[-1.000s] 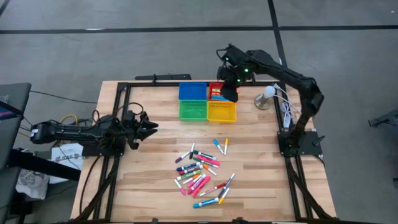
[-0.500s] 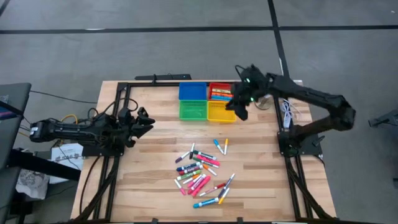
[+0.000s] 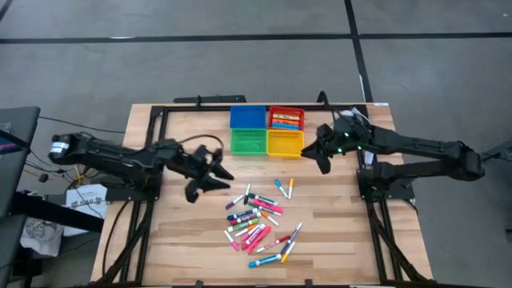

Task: Pick & Place Markers
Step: Put the pink marker in the red bin

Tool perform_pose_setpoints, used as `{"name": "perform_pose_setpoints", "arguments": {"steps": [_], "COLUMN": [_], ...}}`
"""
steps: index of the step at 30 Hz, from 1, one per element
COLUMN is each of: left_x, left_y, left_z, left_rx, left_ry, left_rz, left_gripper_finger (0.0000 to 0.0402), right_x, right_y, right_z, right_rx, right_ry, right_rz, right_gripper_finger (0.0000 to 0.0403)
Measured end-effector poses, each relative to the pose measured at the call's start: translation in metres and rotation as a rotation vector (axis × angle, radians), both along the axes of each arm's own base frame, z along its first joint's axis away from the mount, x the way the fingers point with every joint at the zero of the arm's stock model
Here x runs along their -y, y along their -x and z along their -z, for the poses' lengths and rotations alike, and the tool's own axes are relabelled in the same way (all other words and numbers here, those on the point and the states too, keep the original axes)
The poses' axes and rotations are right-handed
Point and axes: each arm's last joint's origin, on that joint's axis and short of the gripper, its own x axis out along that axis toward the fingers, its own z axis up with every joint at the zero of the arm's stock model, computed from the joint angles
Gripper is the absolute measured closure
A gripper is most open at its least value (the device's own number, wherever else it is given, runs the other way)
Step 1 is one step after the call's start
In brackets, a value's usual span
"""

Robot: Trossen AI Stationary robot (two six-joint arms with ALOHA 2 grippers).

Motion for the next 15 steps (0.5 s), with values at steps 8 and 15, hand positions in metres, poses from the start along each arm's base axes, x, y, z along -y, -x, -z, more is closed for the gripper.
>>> {"name": "perform_pose_setpoints", "arguments": {"steps": [8, 15], "left_x": [0.032, 0.055], "left_y": [-0.040, -0.052], "left_z": [-0.010, 0.006], "left_rx": [-0.178, -0.220], "left_ry": [-0.026, -0.023], "left_rz": [0.099, 0.166], "left_gripper_finger": [0.0260, 0.0260], "right_x": [-0.018, -0.029], "right_y": [0.019, 0.024], "right_z": [-0.003, -0.006], "right_rx": [0.257, 0.299], "right_ry": [-0.024, -0.029], "right_rz": [-0.021, -0.052], "right_gripper_finger": [0.0333, 0.0333]}}
